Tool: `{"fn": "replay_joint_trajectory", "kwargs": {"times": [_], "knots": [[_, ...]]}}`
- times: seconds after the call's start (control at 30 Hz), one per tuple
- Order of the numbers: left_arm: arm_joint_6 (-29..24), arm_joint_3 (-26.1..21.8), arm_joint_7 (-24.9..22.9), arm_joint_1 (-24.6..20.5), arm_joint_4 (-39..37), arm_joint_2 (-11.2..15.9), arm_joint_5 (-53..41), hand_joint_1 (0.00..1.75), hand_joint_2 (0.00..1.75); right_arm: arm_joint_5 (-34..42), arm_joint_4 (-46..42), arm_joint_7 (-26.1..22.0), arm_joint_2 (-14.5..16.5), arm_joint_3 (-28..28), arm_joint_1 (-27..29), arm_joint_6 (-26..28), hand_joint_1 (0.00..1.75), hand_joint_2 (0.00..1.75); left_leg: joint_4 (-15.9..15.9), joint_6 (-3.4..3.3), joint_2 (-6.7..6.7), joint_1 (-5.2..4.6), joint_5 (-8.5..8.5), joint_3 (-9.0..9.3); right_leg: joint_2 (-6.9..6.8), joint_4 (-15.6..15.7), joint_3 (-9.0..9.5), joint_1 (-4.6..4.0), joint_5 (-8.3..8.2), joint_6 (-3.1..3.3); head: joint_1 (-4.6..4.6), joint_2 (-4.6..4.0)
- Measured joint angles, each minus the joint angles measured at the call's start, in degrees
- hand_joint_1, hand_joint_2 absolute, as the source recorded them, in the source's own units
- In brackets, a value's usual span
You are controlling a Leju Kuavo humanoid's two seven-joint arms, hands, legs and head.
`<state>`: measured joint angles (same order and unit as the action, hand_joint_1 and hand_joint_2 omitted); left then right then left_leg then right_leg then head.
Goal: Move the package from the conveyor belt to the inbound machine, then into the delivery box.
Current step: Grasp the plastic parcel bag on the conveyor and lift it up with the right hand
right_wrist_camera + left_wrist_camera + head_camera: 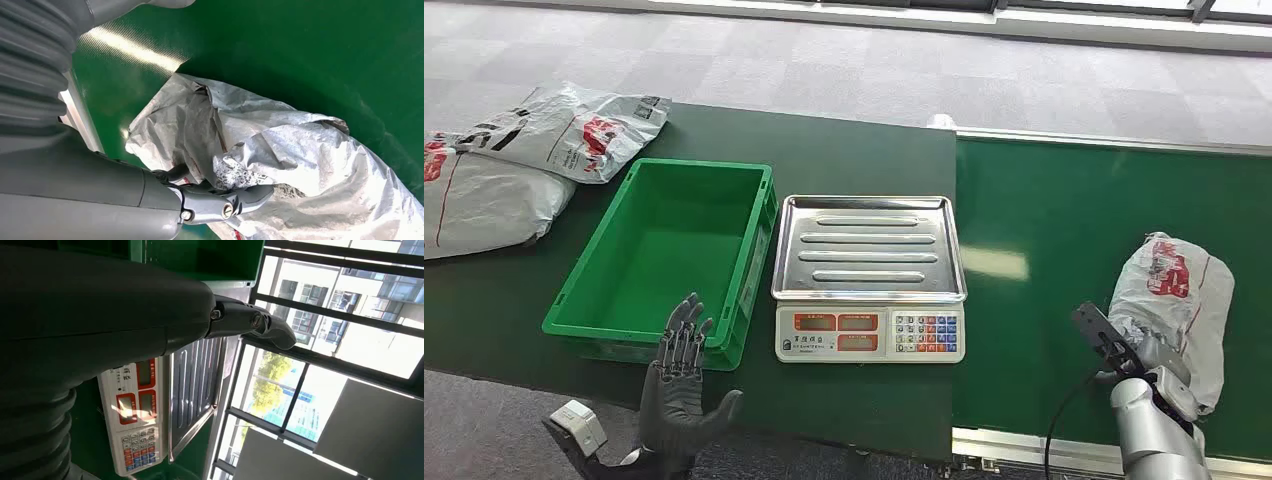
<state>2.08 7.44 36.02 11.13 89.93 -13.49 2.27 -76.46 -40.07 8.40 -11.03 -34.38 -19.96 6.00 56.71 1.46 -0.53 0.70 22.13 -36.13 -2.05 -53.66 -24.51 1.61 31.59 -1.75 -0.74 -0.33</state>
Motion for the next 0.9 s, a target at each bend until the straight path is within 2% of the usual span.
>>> {"fn": "replay_joint_trajectory", "kwargs": {"times": [0.17, 0.3, 0.73, 0.83, 0.9], "knots": [[0.0, 0.0, 0.0, 0.0, 0.0, 0.0, 0.0, 0.00, 1.75, 0.0, 0.0, 0.0, 0.0, 0.0, 0.0, 0.0, 0.00, 1.75, 0.0, 0.00, 0.00, 0.00, 0.00, 0.00, 0.00, 0.0, 0.00, 0.00, 0.00, 0.00, 0.00, 0.00], [-0.3, -0.6, 0.0, -0.3, -0.3, 0.0, 0.0, 0.00, 1.75, 0.1, -0.8, 0.5, 0.1, 0.1, 0.7, -1.7, 1.75, 1.75, 0.0, 0.00, 0.02, 0.00, 0.00, 0.00, -0.03, 0.0, 0.01, 0.01, 0.00, 0.00, 0.00, 0.00], [-0.6, -2.6, -0.5, -0.5, -0.2, -0.7, -0.5, 0.00, 1.75, 0.7, -6.5, 1.9, 1.6, 1.4, 2.9, -2.9, 1.75, 1.75, 0.0, 0.00, 0.01, 0.00, 0.00, 0.00, -0.01, 0.0, 0.02, -0.04, 0.00, 0.00, 0.00, 0.00], [-0.7, -3.1, -0.6, -0.4, 0.3, -1.0, -0.8, 0.00, 1.75, 0.1, -7.8, 2.0, 2.3, 1.9, 3.1, -0.9, 1.75, 1.75, 0.0, 0.00, 0.01, -0.01, 0.00, 0.00, -0.01, 0.0, 0.03, -0.04, 0.00, 0.00, 0.00, 0.00], [-0.7, -3.6, -0.8, -0.3, 0.9, -1.3, -1.0, 0.00, 1.75, -0.3, -10.0, 1.1, 2.9, 2.2, 3.4, 3.8, 1.75, 1.75, 0.0, 0.00, 0.02, -0.02, 0.00, -0.01, -0.02, 0.0, 0.02, -0.03, 0.00, 0.00, 0.00, 0.00]]}}
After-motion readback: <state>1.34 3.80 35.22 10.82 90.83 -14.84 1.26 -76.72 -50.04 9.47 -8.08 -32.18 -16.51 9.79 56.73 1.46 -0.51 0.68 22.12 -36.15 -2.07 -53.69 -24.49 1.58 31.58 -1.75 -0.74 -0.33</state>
